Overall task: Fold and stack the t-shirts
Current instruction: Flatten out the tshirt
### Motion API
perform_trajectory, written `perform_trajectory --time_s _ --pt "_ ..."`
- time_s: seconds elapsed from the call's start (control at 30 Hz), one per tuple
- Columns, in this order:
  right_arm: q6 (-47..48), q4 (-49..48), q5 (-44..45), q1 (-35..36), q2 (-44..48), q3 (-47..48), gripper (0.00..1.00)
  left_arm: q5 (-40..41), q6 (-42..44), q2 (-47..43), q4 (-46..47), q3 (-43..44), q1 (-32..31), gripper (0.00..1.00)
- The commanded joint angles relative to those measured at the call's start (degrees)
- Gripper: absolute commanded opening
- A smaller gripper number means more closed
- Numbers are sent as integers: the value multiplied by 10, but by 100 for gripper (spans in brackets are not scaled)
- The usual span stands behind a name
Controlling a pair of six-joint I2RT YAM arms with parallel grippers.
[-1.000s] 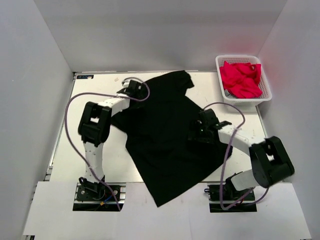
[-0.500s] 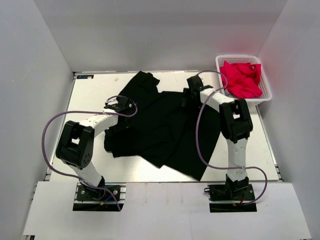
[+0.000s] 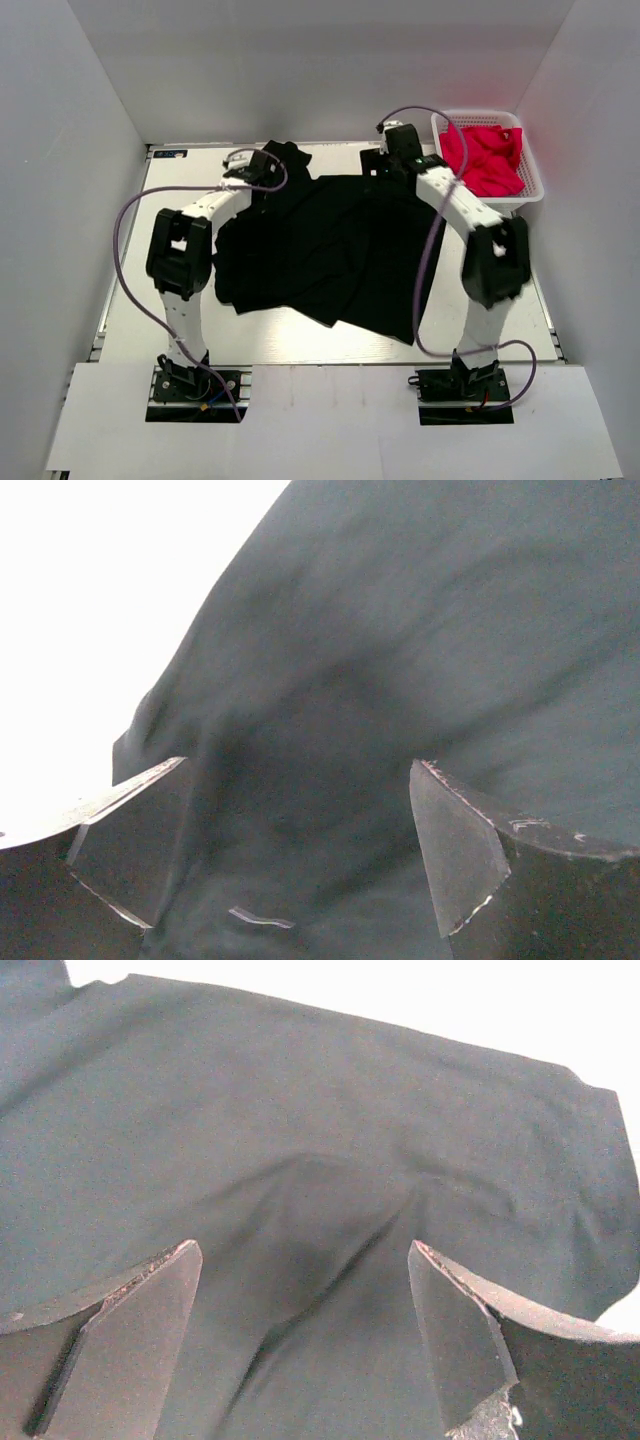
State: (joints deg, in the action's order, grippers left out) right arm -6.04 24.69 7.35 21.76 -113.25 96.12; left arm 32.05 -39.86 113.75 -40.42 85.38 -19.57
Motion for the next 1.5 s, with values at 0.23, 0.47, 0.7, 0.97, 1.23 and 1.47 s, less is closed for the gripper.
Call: perform_trajectory --time_s 0.23,0.47,0.7,0.97,1.23,1.47 --pt "-89 -113 -126 19 316 -361 90 -166 -55 -324 -107 -168 -10 100" --pt "-111 -115 -110 17 341 -417 90 -366 -94 -561 -121 -405 -20 100" --pt "-113 -131 -130 18 332 -439 90 -314 -167 -597 -198 -483 -20 88" --pt "-113 -125 -122 17 315 -426 90 -188 -193 -532 -134 -475 -20 85" --pt "-113 -117 -106 16 306 -416 90 -177 -188 -443 -50 -470 -20 77" --pt "-110 -105 -103 16 293 -400 90 -183 -188 -433 -11 -489 -20 77"
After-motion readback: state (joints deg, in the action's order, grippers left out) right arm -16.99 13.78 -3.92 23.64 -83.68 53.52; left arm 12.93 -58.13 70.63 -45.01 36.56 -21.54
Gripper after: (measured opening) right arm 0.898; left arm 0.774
